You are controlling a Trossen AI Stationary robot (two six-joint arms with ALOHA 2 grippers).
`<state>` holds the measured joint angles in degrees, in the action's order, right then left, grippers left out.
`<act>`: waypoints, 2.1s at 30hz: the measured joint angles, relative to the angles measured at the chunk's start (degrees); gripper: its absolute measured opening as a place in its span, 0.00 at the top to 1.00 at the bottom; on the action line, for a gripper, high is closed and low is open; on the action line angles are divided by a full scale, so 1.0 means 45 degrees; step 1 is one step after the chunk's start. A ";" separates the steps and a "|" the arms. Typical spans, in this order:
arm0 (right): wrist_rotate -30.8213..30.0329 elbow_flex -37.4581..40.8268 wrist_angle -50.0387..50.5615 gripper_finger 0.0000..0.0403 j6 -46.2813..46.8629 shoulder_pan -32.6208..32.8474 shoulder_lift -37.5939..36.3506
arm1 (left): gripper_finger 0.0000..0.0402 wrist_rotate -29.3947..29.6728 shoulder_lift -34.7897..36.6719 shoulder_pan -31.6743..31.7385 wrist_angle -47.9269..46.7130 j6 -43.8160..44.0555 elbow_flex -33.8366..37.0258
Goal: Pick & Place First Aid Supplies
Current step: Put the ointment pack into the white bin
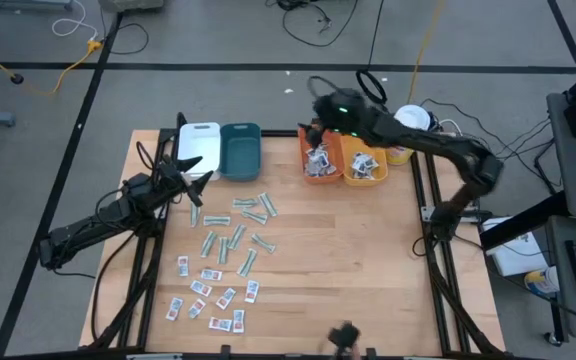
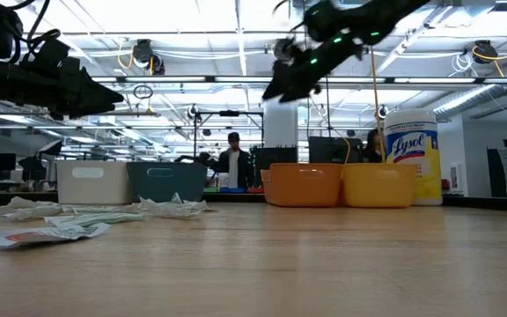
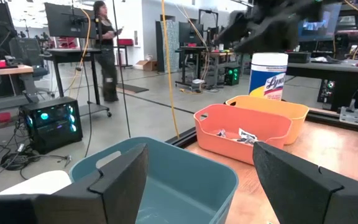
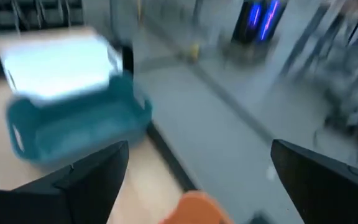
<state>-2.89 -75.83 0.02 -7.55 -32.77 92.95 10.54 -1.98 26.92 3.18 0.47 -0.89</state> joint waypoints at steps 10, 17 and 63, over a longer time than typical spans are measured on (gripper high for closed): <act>0.0004 0.7385 -0.7616 0.02 -0.1200 0.0156 -0.5773 | 0.26 -0.0004 0.0000 0.0000 -0.0008 -0.0001 0.0000; -0.0002 1.0679 -0.7872 0.02 -0.0034 0.0398 -0.9359 | 0.26 0.0000 0.0000 0.0000 -0.0010 -0.0004 0.0000; -0.0303 1.6257 -0.1438 0.03 0.3298 0.0393 -1.8715 | 0.26 0.0001 0.0000 0.0000 0.0000 0.0000 0.0000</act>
<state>-4.25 -2.68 -6.45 7.29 -31.00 8.74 10.55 -1.98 26.92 3.18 0.47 -0.89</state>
